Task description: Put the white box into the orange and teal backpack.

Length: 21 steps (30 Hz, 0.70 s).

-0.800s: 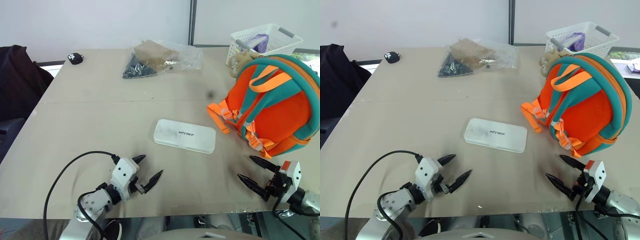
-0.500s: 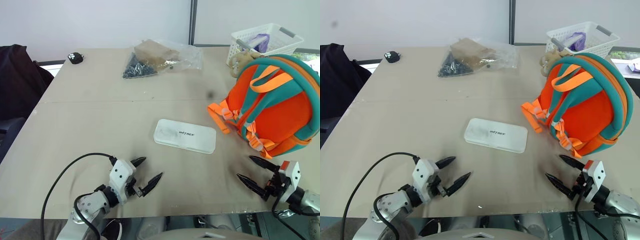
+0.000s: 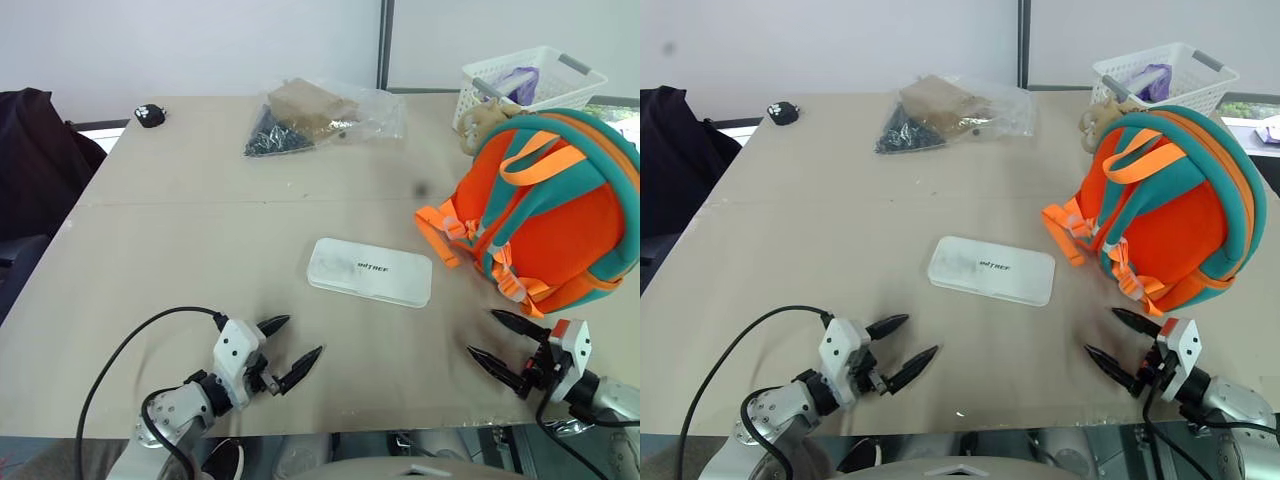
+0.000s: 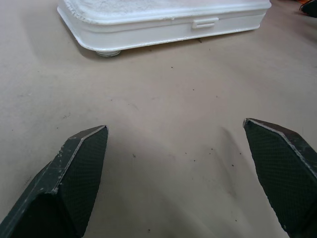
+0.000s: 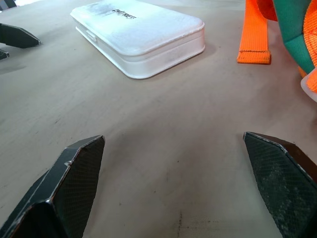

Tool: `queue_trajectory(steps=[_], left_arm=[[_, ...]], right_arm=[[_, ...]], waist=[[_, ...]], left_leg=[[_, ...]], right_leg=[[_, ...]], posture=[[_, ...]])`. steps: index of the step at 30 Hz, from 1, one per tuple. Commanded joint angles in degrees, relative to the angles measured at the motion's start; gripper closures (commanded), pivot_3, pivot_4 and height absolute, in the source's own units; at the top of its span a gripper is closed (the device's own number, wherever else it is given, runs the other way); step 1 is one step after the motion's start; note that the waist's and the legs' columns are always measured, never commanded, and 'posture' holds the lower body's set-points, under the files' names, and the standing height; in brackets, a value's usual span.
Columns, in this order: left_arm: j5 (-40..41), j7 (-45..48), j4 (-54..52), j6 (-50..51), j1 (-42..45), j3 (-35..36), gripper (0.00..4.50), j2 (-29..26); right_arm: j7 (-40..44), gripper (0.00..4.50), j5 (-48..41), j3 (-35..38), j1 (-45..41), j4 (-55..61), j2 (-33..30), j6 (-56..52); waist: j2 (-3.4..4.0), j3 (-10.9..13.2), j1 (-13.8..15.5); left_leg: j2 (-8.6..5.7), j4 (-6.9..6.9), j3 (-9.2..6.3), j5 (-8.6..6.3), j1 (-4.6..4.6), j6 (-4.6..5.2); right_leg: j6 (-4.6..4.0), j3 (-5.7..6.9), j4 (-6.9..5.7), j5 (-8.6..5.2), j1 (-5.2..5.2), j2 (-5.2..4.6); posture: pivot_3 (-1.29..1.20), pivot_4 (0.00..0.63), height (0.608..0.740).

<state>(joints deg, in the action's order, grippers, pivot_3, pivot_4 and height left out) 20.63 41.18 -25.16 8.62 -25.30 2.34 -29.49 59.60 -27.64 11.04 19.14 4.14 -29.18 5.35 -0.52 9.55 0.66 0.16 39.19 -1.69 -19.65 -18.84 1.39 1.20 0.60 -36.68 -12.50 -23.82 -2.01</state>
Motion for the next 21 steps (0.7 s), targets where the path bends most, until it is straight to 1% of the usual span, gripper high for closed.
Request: queue_trajectory(steps=[1, 4, 6, 7, 8, 9, 10, 11, 13, 15, 16, 18, 19, 20, 21], left_arm=[[5.02, -1.04, 1.63, 4.91, 4.38, 4.47, 0.00, -0.58], [10.72, -0.26, 3.09, 10.99, 9.94, 7.45, 0.00, -1.82], [17.87, 1.11, 5.15, 18.31, 14.76, 10.27, 0.00, -3.56], [22.58, 3.69, 6.34, 23.30, 16.92, 11.37, 0.00, -5.73], [25.69, 6.85, 7.75, 28.54, 18.88, 11.35, 0.00, -8.94], [26.53, 9.68, 9.41, 31.63, 20.15, 10.69, 0.00, -11.73], [26.83, 11.31, 10.55, 33.47, 20.98, 10.09, 0.00, -13.61], [26.72, 12.65, 13.86, 36.28, 23.94, 8.85, 0.00, -15.57], [26.79, 13.92, 20.74, 42.39, 30.75, 6.53, 0.00, -17.84], [26.08, 16.03, 26.26, 45.87, 37.05, 4.10, 0.00, -18.46], [25.80, 17.04, 28.75, 47.04, 40.10, 3.19, 0.00, -18.12], [28.63, 16.35, 35.71, 54.35, 49.33, 3.31, 0.00, -14.91], [28.62, 15.89, 38.37, 56.85, 52.82, 2.97, 0.00, -13.81], [28.72, 15.12, 41.55, 60.53, 56.43, 2.77, 0.00, -12.57], [28.42, 14.77, 43.64, 63.46, 58.90, 2.34, 0.00, -11.86]], right_arm=[[-1.15, 0.07, 0.95, -0.81, -1.19, 0.65, 0.30, -0.02], [-2.46, 0.07, 2.60, -2.05, -2.39, 0.65, 0.68, 0.08], [-3.96, 0.07, 3.43, -2.97, -3.62, 1.15, 1.06, -0.72], [-5.53, 0.07, 4.20, -3.50, -4.35, 1.56, 0.95, -2.46], [-6.53, 0.07, 5.52, -4.01, -5.32, 1.49, 1.14, -1.91], [-7.53, 0.07, 6.44, -4.33, -6.02, 1.49, 1.48, -1.50], [-8.15, 0.07, 7.04, -4.54, -6.45, 1.48, 1.72, -1.10], [-9.33, 0.30, 7.36, -4.81, -7.39, 1.59, 2.47, -1.01], [-11.78, 0.80, 8.77, -5.55, -9.11, 1.63, 3.57, -1.45], [-13.55, 1.63, 11.08, -6.44, -10.59, 1.10, 4.40, -0.33], [-14.70, 2.12, 12.15, -6.86, -11.25, 0.83, 4.76, -0.18], [-18.01, 2.77, 16.10, -7.56, -12.94, -0.63, 5.23, 1.62], [-19.30, 3.34, 17.63, -7.77, -13.59, -1.22, 5.23, 2.21], [-20.44, 3.67, 19.07, -7.91, -14.16, -1.75, 5.15, 3.07], [-21.04, 4.20, 19.93, -8.09, -14.55, -2.08, 5.00, 3.57]], waist=[[0.00, 0.00, 0.03], [-0.07, 0.01, 0.05], [-0.08, 0.01, 0.03], [-0.11, 0.02, -0.02], [-0.14, 0.03, -0.12], [-0.30, 0.04, -0.39], [-0.30, 0.05, -0.59], [-0.20, 0.08, -0.82], [-0.18, 0.10, -0.90], [-0.32, 0.15, -0.91], [-0.31, 0.15, -0.92], [-0.36, 0.17, -0.78], [-0.46, 0.22, -0.80], [-0.57, 0.26, -0.75], [-0.68, 0.28, -0.88]], left_leg=[[0.00, 0.00, 0.00, 0.00, 0.00, 0.00], [0.00, 0.03, -0.14, 0.01, 0.07, -0.01], [0.00, 0.03, -0.15, 0.01, 0.08, -0.01], [0.00, 0.03, -0.16, 0.01, 0.08, -0.02], [-0.01, 0.03, -0.15, 0.01, 0.07, -0.02], [-0.01, 0.03, -0.13, 0.01, 0.07, -0.02], [-0.01, 0.03, -0.13, 0.01, 0.09, -0.02], [-0.01, 0.03, -0.14, 0.02, 0.06, -0.03], [-0.09, 0.01, -0.08, 0.02, 0.08, -0.03], [-0.13, 0.03, -0.15, 0.02, 0.06, -0.03], [-0.13, 0.03, -0.13, 0.03, 0.07, -0.04], [-0.16, 0.03, -0.10, 0.03, 0.07, -0.05], [-0.28, 0.04, -0.20, 0.05, 0.03, -0.07], [-0.31, 0.05, -0.21, 0.05, -0.01, -0.09], [-0.34, 0.07, -0.23, 0.17, -0.03, -0.30]], right_leg=[[0.00, 0.00, 0.00, 0.00, 0.00, 0.00], [-0.01, 0.15, -0.04, 0.01, 0.00, 0.10], [-0.02, 0.16, -0.05, 0.02, 0.00, 0.14], [-0.01, 0.17, -0.05, 0.02, 0.00, 0.14], [-0.01, 0.17, -0.05, 0.03, 0.00, 0.13], [-0.02, 0.15, -0.05, 0.03, -0.01, 0.11], [-0.04, 0.15, -0.07, 0.04, -0.05, 0.13], [-0.04, 0.16, -0.07, 0.04, -0.10, 0.15], [-0.07, 0.16, -0.08, 0.05, -0.10, 0.16], [-0.05, 0.20, -0.08, 0.05, -0.11, 0.22], [-0.05, 0.27, -0.09, 0.06, -0.12, 0.25], [-0.23, 0.22, -0.11, 0.19, -0.12, 0.19], [-0.04, 0.28, -0.11, 0.31, -0.12, 0.14], [-0.03, 0.31, -0.11, 0.32, -0.16, 0.12], [-0.03, 0.29, -0.11, 0.33, -0.15, 0.08]], posture=[[0.00, 0.150, 0.725], [0.00, 0.150, 0.725], [0.00, 0.150, 0.725], [0.00, 0.150, 0.725], [0.00, 0.150, 0.725], [0.00, 0.150, 0.725], [0.00, 0.150, 0.725], [0.00, 0.150, 0.725], [0.00, 0.150, 0.725], [0.00, 0.150, 0.725], [0.00, 0.150, 0.725], [0.00, 0.150, 0.725], [0.00, 0.150, 0.725], [0.00, 0.150, 0.725], [0.00, 0.150, 0.725]])
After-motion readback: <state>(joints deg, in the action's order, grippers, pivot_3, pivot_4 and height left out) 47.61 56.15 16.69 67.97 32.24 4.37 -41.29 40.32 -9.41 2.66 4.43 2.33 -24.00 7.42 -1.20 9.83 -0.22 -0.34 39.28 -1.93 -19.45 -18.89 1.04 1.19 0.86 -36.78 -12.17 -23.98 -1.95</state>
